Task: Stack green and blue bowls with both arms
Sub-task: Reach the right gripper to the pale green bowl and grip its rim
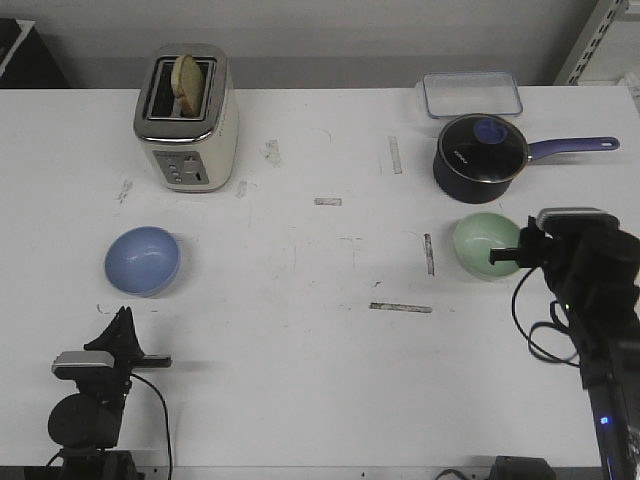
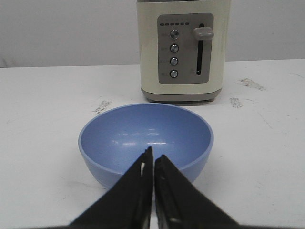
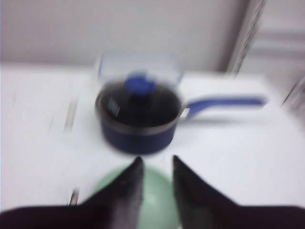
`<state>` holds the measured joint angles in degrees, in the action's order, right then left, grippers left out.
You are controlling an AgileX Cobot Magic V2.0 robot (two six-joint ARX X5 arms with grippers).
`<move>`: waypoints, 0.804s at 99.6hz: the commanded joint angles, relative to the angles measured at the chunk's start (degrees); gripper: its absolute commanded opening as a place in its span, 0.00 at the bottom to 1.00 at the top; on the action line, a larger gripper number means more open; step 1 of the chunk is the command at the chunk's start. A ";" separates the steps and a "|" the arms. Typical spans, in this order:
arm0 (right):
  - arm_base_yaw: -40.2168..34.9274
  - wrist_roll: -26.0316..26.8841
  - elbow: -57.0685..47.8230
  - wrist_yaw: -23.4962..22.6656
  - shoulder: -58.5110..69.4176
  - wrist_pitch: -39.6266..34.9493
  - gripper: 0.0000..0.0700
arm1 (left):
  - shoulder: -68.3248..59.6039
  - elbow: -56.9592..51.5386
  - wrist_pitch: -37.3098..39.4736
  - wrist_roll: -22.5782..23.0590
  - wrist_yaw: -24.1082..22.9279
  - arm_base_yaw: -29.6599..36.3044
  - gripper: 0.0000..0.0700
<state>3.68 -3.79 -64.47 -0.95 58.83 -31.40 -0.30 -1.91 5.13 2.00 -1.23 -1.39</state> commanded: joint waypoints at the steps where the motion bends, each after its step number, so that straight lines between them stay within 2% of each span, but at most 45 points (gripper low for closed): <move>1: 1.42 -1.95 -2.12 -2.71 5.14 -1.70 0.47 | 0.04 1.18 0.55 -0.13 0.15 -0.04 0.00; 17: 5.86 -2.49 -2.82 -8.83 14.10 -2.12 0.81 | 0.04 1.18 0.55 -0.13 0.17 -0.04 0.00; 23: 7.65 -2.78 -2.82 -9.77 17.07 -2.10 0.86 | 0.04 1.18 0.55 -0.13 0.17 -0.04 0.00; 43: 11.19 -5.66 -2.82 -11.21 26.14 -0.70 0.85 | 0.07 1.18 0.55 -0.13 0.17 -0.04 0.00; 60: 11.39 -5.68 -2.80 -11.17 33.20 1.64 0.83 | 0.04 1.18 0.55 -0.13 0.17 -0.04 0.00; 80: 10.88 -5.68 -2.80 -11.04 37.53 2.97 0.51 | 0.04 1.18 0.55 -0.13 0.17 -0.04 0.00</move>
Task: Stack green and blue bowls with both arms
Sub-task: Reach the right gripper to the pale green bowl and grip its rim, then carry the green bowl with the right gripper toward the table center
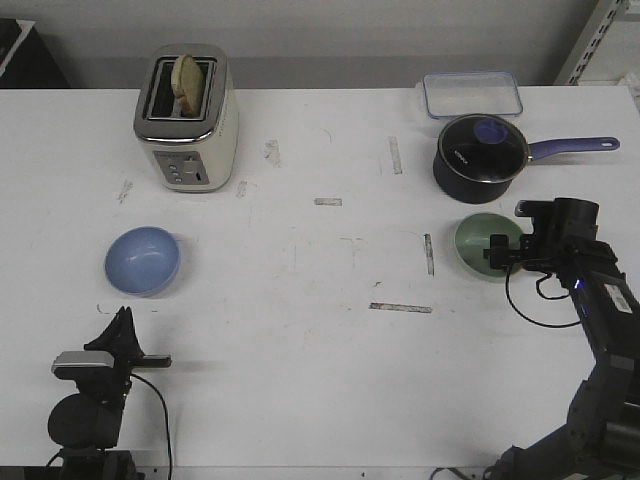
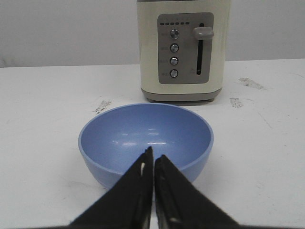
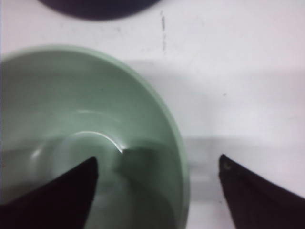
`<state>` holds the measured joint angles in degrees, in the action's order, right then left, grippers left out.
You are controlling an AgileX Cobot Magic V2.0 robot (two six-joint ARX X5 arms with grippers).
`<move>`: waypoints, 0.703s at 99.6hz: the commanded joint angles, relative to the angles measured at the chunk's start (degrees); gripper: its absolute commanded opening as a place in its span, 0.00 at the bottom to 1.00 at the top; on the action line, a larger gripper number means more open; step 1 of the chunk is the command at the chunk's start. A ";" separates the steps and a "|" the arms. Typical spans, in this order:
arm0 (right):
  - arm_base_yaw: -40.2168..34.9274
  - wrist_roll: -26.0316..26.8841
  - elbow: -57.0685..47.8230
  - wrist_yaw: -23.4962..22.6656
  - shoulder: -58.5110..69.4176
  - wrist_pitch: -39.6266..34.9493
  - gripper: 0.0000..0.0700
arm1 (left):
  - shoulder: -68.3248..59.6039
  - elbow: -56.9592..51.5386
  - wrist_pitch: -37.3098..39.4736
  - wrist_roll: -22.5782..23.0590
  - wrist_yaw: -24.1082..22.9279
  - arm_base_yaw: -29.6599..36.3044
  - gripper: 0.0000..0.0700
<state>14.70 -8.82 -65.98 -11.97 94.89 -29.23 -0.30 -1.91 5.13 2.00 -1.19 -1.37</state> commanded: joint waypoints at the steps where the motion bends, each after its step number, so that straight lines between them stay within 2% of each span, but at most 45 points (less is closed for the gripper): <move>1: -0.15 -0.66 -1.29 -0.02 1.62 0.87 0.48 | 0.04 1.18 0.55 -0.13 0.13 -0.07 0.00; 15: -0.15 -0.63 -1.29 0.00 1.92 0.98 0.00 | 0.04 1.18 0.55 -0.13 0.13 -0.07 0.00; 56: -1.44 1.36 -4.57 -0.39 -5.33 -0.31 0.00 | 0.04 1.18 0.52 -0.13 0.13 -0.07 0.00; 70: -5.77 4.11 -6.54 -5.60 -10.82 -1.75 0.00 | 0.04 1.18 0.52 -0.13 0.13 -0.07 0.00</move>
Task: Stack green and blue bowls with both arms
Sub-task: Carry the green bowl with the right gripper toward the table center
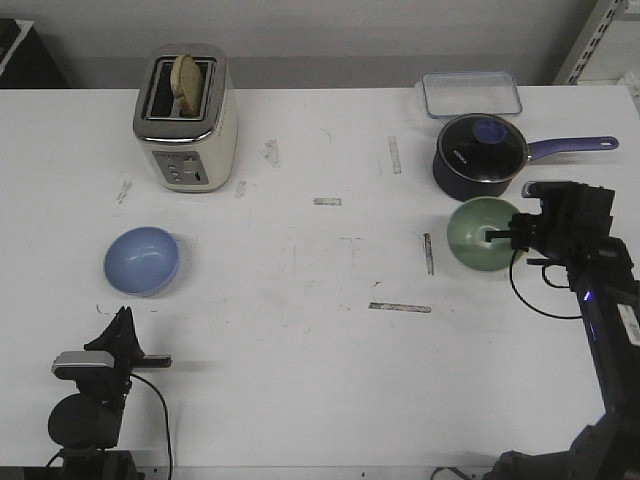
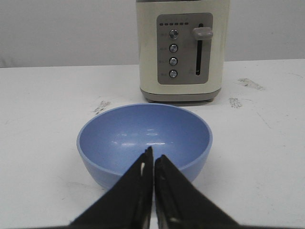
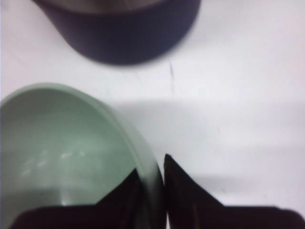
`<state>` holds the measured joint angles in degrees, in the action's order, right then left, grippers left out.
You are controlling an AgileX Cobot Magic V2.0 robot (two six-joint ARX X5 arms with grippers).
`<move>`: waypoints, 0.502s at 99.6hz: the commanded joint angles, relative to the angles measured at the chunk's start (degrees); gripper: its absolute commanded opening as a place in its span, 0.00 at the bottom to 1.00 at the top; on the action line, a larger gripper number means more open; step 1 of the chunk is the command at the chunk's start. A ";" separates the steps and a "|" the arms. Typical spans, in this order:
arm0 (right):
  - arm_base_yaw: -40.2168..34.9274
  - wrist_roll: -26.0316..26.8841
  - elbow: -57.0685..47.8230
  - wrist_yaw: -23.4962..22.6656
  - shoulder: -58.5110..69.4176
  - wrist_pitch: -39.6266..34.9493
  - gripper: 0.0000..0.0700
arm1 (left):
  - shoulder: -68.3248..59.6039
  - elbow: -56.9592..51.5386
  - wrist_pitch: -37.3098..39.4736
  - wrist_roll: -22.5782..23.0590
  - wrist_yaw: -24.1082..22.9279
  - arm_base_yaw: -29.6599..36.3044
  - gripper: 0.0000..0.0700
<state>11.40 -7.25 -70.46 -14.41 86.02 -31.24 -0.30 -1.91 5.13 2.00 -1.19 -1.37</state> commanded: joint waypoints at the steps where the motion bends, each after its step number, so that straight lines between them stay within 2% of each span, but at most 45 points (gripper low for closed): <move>1: -2.91 2.89 -2.10 -3.67 -2.36 0.28 0.00 | 0.04 1.18 0.55 -0.13 0.13 -0.07 0.00; 15: -11.26 7.21 -2.16 -9.25 -6.25 0.33 0.00 | 0.04 1.18 0.52 -0.13 0.13 -0.07 0.00; 23: -17.94 7.87 -2.16 -11.54 -6.60 -0.46 0.00 | 0.04 1.18 0.52 -0.13 0.13 -0.07 0.00; 50: -39.10 7.23 -2.12 -10.25 -1.51 -3.21 0.00 | 0.04 1.18 0.52 -0.13 0.13 -0.07 0.00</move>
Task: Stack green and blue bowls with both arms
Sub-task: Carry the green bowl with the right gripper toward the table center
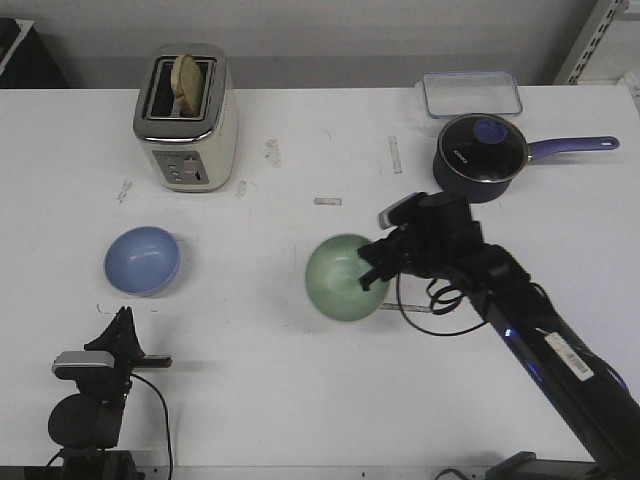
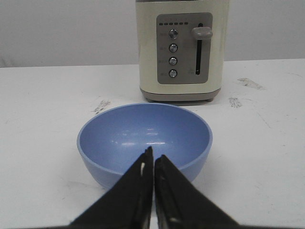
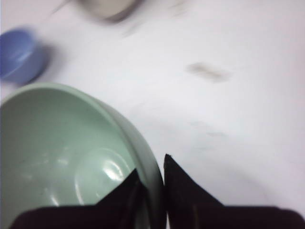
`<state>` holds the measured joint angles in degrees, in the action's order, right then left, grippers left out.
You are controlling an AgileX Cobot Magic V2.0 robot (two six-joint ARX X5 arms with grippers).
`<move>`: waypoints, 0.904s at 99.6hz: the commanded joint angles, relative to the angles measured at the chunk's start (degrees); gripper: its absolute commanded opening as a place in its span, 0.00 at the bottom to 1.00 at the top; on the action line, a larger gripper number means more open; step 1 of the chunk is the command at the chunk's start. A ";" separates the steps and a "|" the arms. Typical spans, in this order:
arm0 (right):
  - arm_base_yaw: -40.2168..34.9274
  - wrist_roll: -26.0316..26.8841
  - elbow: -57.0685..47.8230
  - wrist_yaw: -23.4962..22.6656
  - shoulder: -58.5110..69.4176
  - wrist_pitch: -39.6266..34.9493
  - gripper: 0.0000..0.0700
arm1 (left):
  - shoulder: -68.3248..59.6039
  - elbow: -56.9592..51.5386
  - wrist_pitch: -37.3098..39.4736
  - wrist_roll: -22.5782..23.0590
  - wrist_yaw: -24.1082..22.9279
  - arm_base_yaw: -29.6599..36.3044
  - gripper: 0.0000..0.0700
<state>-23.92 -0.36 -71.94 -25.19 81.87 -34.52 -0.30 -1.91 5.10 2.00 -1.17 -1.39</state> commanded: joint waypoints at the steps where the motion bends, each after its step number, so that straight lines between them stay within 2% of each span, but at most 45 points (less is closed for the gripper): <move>1: -4.39 0.31 -0.63 0.74 2.97 0.07 0.00 | 0.04 1.18 0.55 -0.13 0.11 -0.04 0.00; 24: -13.59 -3.96 -0.57 8.79 11.04 -0.02 0.00 | 0.04 1.18 -1.20 -0.13 0.11 -0.04 0.00; 69: -15.12 -5.68 -0.48 8.70 18.36 0.17 0.01 | 0.04 1.18 -2.10 -0.13 0.11 -0.04 0.00; 73: -15.12 -5.66 -0.48 8.52 18.25 0.13 0.05 | 0.04 1.18 -2.10 -0.13 0.11 -0.04 0.00; 76: -15.12 -5.66 -0.48 8.41 18.21 0.07 0.12 | 0.04 1.18 -2.10 -0.11 0.11 -0.04 0.00; 88: -15.04 -5.66 -0.61 6.80 17.70 -0.22 0.56 | 0.04 1.18 -2.10 -0.13 0.11 -0.04 0.00; 90: -15.04 -5.66 -0.63 6.73 17.51 -0.24 0.60 | 0.04 1.18 -2.10 -0.11 0.11 -0.04 0.00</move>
<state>-38.52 -5.56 -71.85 -17.76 98.70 -34.98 -0.30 -1.93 2.39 2.00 -1.17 -1.37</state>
